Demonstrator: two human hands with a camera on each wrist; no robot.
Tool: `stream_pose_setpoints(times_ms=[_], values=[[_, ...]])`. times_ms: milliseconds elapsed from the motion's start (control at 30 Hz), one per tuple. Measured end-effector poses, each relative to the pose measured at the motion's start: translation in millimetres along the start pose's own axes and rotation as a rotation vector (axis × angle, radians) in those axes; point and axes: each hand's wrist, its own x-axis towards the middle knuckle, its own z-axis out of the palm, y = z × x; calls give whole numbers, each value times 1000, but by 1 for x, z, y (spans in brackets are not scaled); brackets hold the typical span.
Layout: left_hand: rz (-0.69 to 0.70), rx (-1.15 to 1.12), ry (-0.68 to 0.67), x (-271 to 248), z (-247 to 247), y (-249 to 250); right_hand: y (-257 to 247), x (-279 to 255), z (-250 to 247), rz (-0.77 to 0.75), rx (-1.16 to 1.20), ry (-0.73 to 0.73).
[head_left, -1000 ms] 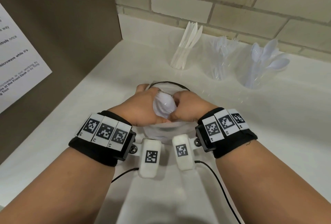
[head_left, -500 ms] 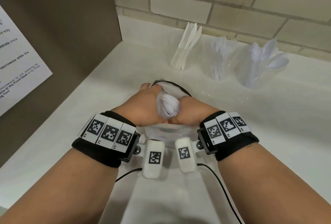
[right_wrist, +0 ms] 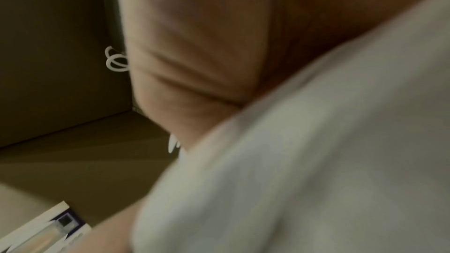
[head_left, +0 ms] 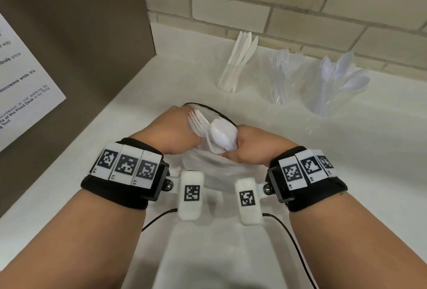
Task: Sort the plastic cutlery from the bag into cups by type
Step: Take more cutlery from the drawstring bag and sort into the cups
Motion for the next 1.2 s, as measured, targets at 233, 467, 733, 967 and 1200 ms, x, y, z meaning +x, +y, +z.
stream_pose_setpoints(times_ms=[233, 467, 733, 967, 1200], values=[[-98, -44, -25, 0, 1, -12, 4, 5, 2, 5, 276, 129], [12, -78, 8, -2, 0, -13, 3, 4, -9, -164, 667, 383], [87, 39, 257, -3, -13, -6, -41, -3, -52, -340, 1158, 639], [-41, -1669, -116, -1, -17, 30, -86, -17, -71, -557, 1250, 584], [-72, -1848, -515, -1, -16, 35, -89, -13, -39, -468, 1119, 589]])
